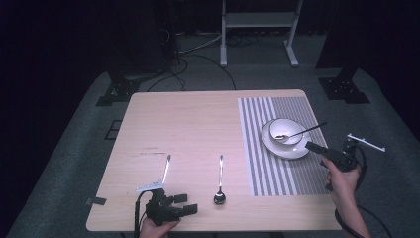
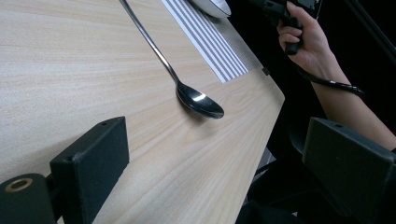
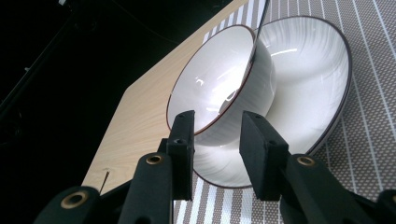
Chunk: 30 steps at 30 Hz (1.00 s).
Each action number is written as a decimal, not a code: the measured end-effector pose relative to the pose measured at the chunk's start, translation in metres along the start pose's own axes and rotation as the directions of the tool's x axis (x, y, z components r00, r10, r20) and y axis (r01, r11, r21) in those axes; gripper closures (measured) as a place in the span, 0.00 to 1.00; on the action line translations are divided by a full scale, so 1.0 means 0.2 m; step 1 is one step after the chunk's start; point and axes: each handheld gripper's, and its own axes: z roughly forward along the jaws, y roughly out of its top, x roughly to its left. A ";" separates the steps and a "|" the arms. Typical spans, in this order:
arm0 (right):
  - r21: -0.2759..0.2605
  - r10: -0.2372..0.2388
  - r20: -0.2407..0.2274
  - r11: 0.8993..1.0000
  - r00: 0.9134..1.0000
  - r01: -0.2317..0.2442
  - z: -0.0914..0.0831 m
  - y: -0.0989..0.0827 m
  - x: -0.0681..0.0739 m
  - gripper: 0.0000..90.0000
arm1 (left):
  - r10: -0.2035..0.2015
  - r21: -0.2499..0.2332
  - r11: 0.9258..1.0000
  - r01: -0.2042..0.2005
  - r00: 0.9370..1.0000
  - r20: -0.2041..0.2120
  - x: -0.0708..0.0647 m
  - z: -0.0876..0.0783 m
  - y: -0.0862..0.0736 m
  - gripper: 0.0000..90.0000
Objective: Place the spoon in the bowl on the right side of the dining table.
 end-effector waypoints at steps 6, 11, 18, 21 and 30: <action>0.009 -0.005 -0.009 1.000 1.000 0.005 0.01 -0.03 0.00 0.72 | -0.003 -0.007 1.000 0.003 1.000 0.000 0.00 0.00 0.00 0.06; 0.019 -0.021 -0.017 1.000 1.000 0.021 0.02 -0.07 0.02 0.70 | -0.003 -0.001 1.000 0.003 1.000 0.006 0.01 0.01 0.01 0.06; 0.036 -0.036 -0.029 0.999 0.999 0.037 0.03 -0.11 0.06 0.68 | 0.010 0.009 1.000 -0.010 1.000 0.014 0.00 0.01 0.00 0.06; 0.039 -0.051 -0.036 0.998 0.998 0.052 0.03 -0.12 0.07 0.67 | 0.004 0.008 1.000 -0.004 1.000 0.013 0.00 0.01 0.00 0.06; 0.046 -0.065 -0.063 0.997 0.996 0.068 0.04 -0.15 0.10 0.63 | 0.004 0.004 1.000 -0.005 1.000 0.015 0.00 0.01 0.00 0.06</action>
